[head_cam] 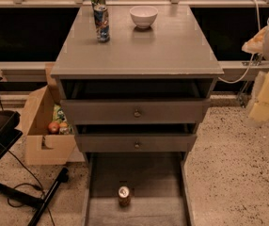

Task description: Pick orange can from bottom drawer and place on counter

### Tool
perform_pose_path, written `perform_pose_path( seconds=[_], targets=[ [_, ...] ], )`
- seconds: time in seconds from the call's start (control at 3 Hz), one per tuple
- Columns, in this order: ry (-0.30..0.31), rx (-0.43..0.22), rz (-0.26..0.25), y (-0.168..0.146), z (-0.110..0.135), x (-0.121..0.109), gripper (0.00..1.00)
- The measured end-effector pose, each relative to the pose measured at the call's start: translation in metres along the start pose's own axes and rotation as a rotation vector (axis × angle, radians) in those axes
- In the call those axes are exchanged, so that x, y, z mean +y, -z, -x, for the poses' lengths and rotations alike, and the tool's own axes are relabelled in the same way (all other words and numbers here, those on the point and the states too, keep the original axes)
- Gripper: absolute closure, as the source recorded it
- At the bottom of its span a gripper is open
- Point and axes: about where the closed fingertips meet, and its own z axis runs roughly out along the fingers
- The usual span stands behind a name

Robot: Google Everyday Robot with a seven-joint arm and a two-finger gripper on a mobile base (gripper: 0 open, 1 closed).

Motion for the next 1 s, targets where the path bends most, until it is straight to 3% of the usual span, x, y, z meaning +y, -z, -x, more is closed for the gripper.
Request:
perform_pose_path(
  seconds=[0.33, 0.67, 1.0],
  targets=[
    [-0.002, -0.006, -0.003, 0.001, -0.001, -0.001, 0.0],
    [-0.015, -0.086, 0.018, -0.025, -0.003, 0.006, 0.0],
    [-0.041, -0.26, 0.118, -0.11, -0.021, 0.037, 0.0]
  ],
)
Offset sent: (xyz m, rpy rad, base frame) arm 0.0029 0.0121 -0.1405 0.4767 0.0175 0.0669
